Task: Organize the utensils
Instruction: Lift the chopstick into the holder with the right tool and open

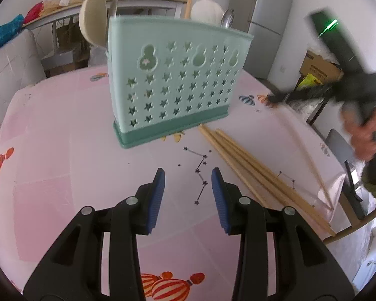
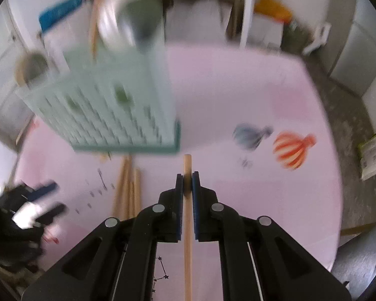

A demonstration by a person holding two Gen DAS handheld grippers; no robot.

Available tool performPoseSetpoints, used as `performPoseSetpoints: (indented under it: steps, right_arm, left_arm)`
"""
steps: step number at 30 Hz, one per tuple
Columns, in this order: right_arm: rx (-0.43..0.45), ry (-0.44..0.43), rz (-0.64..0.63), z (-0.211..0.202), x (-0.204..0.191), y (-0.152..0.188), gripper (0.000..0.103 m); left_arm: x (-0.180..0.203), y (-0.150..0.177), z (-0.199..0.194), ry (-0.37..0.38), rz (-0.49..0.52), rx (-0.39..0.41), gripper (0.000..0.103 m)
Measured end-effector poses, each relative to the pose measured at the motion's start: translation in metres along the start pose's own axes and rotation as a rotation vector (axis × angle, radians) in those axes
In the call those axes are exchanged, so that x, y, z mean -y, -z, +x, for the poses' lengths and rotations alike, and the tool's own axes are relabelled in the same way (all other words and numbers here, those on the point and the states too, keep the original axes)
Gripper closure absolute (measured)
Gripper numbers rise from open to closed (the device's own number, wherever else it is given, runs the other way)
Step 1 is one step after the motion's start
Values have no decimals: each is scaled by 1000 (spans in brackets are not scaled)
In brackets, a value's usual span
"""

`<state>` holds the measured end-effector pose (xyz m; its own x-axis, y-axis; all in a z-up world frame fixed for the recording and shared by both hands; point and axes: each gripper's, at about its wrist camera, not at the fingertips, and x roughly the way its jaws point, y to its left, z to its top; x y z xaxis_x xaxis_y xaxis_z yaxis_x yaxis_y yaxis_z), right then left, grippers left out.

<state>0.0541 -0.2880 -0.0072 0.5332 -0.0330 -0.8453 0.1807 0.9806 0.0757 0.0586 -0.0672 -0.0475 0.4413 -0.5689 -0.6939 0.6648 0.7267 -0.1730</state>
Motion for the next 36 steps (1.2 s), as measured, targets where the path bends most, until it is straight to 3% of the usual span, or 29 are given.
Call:
performPoseSetpoints:
  steps: [4,9,14,22,28,36]
  right_arm:
    - [213,54,23,-59,-6,-3,96]
    - [403,61,59,-107,-6,-11,96]
    - [577,16,87,-147,-8,-30,96]
    - [818,-131,92,-198,-23,-68,96]
    - [884,-210,96,-185,-41,-99,96]
    - [880,-229,159,-132,-42,-113,96]
  left_arm:
    - [0,-2,4,-3,-13,-17,67]
    - [-2,-6,5,-24,-26,-24,63]
    - [-1,-10,9,-42,-40,-54,60]
    - [-7,-8,16,-56,-84,-95,56]
    - [-8,-9,13,-58,-88,-99,49]
    - [-10,-10,7,-66,-96,-93,43]
